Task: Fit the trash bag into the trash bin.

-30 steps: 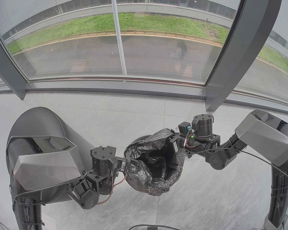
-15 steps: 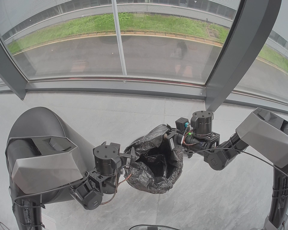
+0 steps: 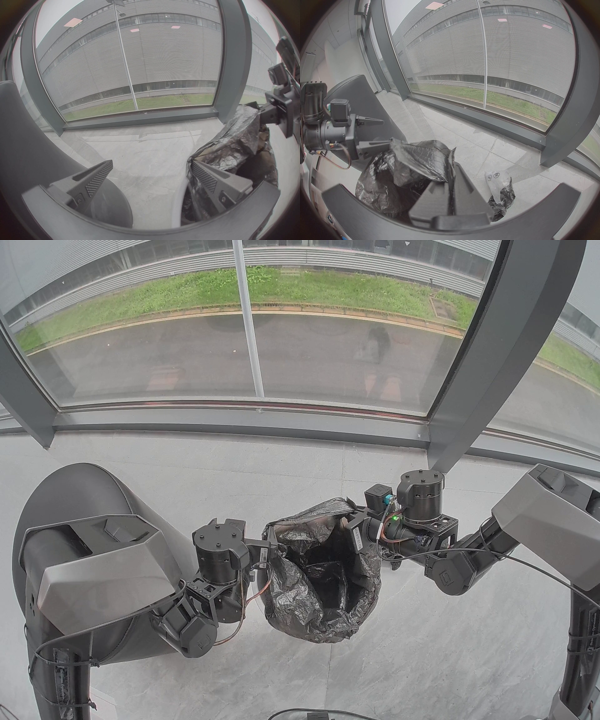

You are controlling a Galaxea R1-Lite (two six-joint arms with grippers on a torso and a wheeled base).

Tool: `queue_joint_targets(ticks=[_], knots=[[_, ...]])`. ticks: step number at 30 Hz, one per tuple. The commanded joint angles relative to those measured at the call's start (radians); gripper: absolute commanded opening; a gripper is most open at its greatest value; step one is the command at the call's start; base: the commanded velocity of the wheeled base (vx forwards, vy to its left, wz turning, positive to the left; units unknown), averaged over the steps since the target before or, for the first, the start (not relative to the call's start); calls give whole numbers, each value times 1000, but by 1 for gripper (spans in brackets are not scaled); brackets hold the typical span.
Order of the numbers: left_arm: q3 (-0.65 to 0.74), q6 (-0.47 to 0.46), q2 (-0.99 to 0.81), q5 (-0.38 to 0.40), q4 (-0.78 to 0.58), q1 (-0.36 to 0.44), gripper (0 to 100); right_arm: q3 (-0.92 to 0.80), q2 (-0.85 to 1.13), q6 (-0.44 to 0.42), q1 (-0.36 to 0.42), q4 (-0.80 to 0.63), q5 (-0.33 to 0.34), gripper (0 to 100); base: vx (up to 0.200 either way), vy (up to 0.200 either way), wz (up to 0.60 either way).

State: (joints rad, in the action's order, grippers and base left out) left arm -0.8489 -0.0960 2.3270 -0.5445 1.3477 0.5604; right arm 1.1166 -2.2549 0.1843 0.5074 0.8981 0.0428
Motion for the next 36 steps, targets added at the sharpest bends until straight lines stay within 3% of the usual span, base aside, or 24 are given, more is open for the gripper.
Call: queue_joint_targets(ticks=[1, 36], knots=[[-25, -1, 22, -2, -5, -24, 100, 3, -11, 0, -3, 2, 0, 0, 0, 0, 0], [2, -4, 31, 0, 10, -56, 100, 46, -86, -6, -40, 8, 0, 0, 0, 0, 0]])
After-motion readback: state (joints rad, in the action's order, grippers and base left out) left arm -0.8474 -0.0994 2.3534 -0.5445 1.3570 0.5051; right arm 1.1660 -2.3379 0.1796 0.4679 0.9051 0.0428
